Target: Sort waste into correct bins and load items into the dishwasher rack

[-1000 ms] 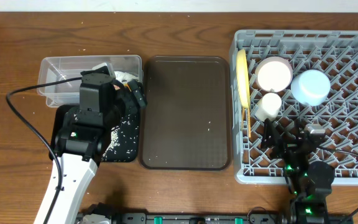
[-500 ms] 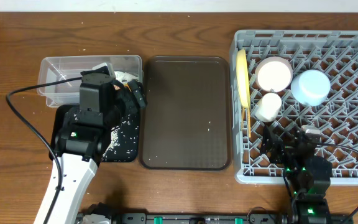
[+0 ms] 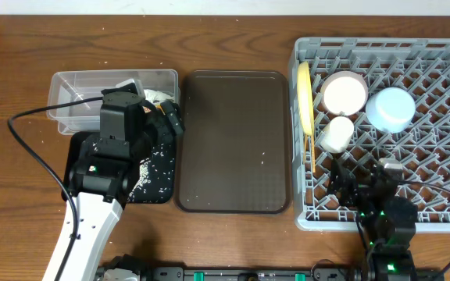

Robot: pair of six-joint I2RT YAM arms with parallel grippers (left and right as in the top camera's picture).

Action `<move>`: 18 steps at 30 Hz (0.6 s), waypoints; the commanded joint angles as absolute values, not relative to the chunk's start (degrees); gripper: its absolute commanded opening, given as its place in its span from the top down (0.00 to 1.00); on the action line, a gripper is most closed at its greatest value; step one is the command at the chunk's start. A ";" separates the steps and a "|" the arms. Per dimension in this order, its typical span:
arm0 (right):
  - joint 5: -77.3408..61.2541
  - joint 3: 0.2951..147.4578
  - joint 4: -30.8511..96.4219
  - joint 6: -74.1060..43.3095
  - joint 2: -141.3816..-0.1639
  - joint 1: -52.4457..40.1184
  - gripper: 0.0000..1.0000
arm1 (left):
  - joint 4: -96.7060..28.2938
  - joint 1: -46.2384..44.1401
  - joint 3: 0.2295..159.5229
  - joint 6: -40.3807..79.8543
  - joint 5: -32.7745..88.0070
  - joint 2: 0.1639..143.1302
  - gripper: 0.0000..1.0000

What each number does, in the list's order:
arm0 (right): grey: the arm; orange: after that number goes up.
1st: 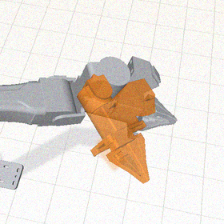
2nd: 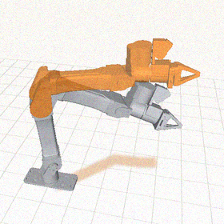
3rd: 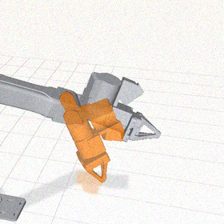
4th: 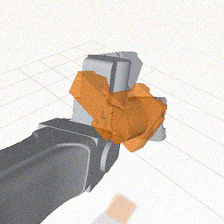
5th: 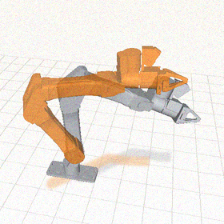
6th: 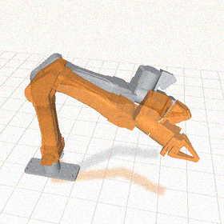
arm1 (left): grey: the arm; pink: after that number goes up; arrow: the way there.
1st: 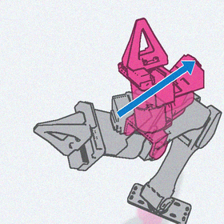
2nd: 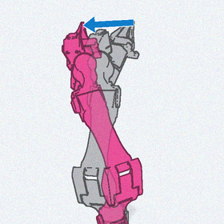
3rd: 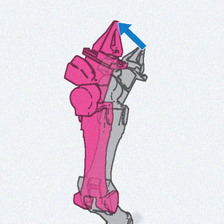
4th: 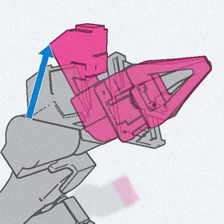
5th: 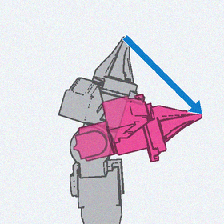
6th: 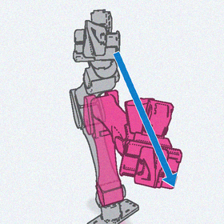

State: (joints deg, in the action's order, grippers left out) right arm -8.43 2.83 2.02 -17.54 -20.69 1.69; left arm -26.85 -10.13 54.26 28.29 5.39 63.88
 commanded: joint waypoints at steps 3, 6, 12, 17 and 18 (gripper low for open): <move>-9.21 0.32 3.46 -20.12 -10.22 1.58 0.01 | -26.98 -9.89 55.27 27.75 4.86 63.99 0.10; -9.21 0.32 3.46 -20.12 -5.80 1.58 0.01 | -26.98 -9.89 55.27 27.75 4.86 63.99 0.10; -9.23 0.32 3.33 -20.12 -0.23 1.63 0.01 | -26.98 -9.89 55.27 27.75 4.86 63.99 0.10; -9.23 0.32 3.46 -20.12 -0.27 1.65 0.01 | -26.98 -9.89 55.27 27.75 4.86 63.99 0.10; -9.21 0.32 3.46 -20.12 -0.27 1.63 0.01 | -26.98 -9.89 55.27 27.75 4.86 63.99 0.10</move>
State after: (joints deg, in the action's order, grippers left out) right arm -8.97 0.56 3.42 -19.22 -0.82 1.69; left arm -26.85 -10.13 54.26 28.29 5.39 63.88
